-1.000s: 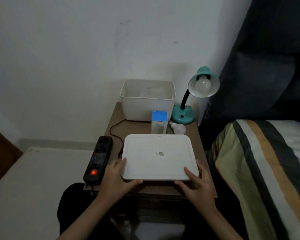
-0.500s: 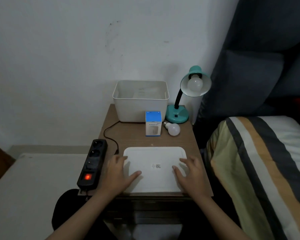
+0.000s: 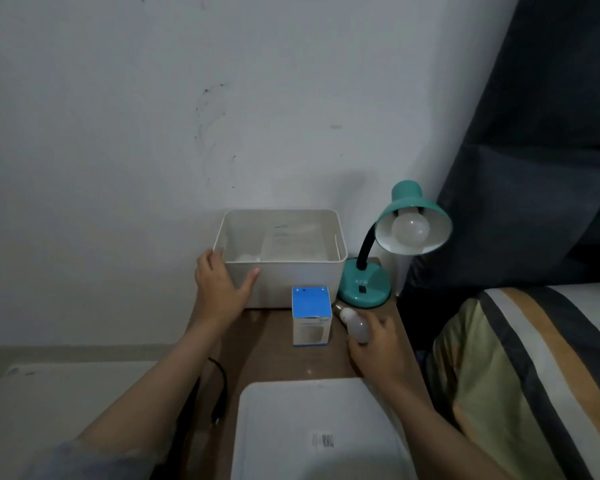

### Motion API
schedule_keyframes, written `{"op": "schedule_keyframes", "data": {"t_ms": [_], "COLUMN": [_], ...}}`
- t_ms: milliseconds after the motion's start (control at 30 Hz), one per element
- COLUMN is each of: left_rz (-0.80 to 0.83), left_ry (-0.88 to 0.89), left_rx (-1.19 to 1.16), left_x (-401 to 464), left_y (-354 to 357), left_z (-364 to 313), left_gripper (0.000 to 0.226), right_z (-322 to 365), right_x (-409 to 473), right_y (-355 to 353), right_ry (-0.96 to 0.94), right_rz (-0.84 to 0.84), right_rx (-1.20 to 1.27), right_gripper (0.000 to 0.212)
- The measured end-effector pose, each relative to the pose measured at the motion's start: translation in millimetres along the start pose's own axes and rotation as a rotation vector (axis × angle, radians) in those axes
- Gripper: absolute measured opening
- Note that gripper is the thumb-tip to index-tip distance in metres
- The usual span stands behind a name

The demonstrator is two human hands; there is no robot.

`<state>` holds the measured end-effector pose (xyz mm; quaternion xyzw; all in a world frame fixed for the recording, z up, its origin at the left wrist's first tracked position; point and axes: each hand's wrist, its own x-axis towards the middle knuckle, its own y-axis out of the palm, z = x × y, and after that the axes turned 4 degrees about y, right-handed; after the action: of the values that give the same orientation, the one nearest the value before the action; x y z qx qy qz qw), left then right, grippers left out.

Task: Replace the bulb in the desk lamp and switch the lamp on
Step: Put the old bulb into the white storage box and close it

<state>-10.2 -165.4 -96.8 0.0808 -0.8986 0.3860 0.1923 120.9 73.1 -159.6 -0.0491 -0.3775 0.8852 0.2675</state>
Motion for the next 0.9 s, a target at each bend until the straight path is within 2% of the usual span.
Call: {"op": "schedule_keyframes", "data": {"t_ms": [100, 200, 267, 367, 600, 700, 900], "left_rz": [-0.087, -0.143, -0.167, -0.176, -0.185, -0.193, -0.191], "left_ry": [-0.005, -0.010, -0.016, -0.036, -0.040, -0.032, -0.030], "left_rx": [-0.069, -0.136, -0.176, -0.214, -0.231, -0.232, -0.238], "left_x": [13, 18, 20, 21, 20, 21, 23], "left_y": [9, 17, 20, 23, 27, 26, 25], "left_z": [3, 7, 11, 14, 18, 17, 18], "left_gripper": [0.074, 0.074, 0.075, 0.079, 0.084, 0.084, 0.084], "right_z": [7, 30, 57, 100, 145, 144, 146], "right_x": [-3, 3, 16, 56, 167, 184, 194], "right_y": [-9, -21, -27, -19, 33, 46, 48], "right_ry": [-0.028, -0.243, -0.333, -0.371, -0.167, -0.142, -0.178], "right_rz": [-0.214, -0.377, -0.330, -0.203, 0.171, 0.198, 0.179], "right_rx": [0.138, 0.287, 0.348, 0.332, -0.067, -0.155, -0.166], "right_gripper": [0.043, 0.043, 0.044, 0.047, 0.049, 0.051, 0.060]}}
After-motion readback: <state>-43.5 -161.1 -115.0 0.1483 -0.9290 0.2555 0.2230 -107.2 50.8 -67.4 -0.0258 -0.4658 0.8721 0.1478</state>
